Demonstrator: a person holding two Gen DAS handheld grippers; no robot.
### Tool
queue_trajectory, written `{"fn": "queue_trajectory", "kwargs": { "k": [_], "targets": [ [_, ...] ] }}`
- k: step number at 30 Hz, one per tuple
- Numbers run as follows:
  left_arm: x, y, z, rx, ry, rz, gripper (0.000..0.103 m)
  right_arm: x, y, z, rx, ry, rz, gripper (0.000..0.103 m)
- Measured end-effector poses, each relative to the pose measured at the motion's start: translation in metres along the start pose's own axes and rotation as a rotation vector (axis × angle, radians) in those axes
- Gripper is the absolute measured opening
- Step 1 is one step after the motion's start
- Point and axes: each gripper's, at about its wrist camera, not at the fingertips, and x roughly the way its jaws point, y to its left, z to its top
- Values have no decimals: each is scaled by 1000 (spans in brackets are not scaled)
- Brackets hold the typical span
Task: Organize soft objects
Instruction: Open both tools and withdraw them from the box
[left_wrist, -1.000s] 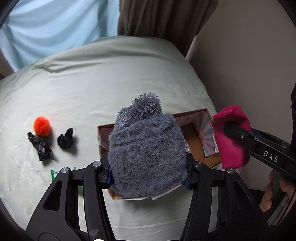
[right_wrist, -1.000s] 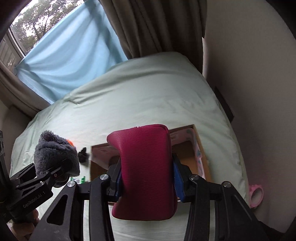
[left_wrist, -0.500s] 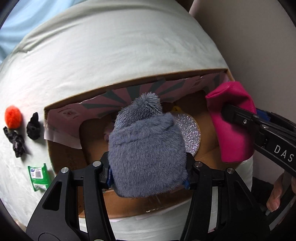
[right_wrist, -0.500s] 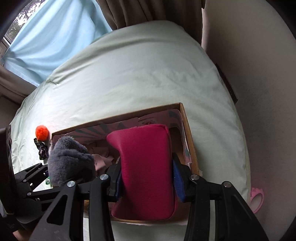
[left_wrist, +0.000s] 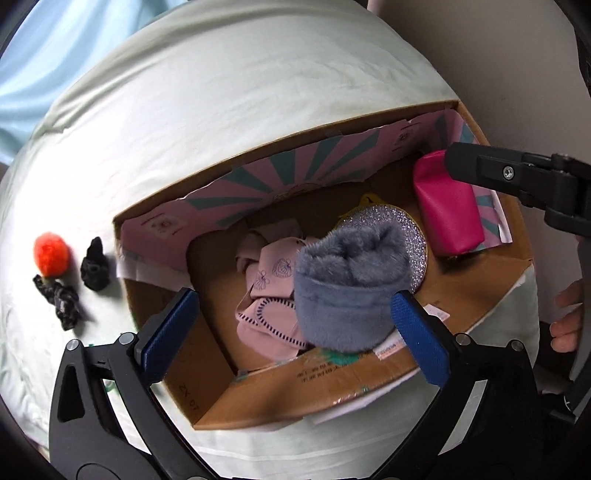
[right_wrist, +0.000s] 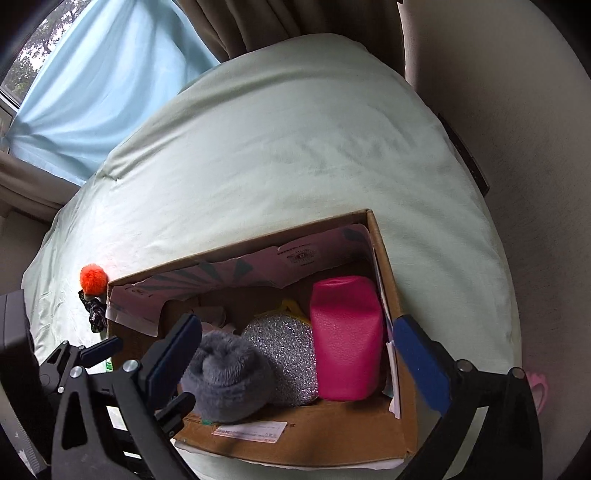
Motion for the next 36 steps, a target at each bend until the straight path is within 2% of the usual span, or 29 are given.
{"fn": "queue_trajectory", "kwargs": {
  "k": [7,21,27,36],
  "targets": [
    [-24,4,-5,-23,-45,-30,103,-19,9,-1,-19,-30,-3,103],
    [-137,35,-35,-95,-230,-67,103,-112,58,-17,-87,-143,-17,103],
    [-195,63,-63,-136,-326,-73,103,-162,91,-34,-120,-208,-21,103],
    [-271,125,-130,-214,-466,-32,103,-221,166,-78,-212,-300,-39,103]
  ]
}}
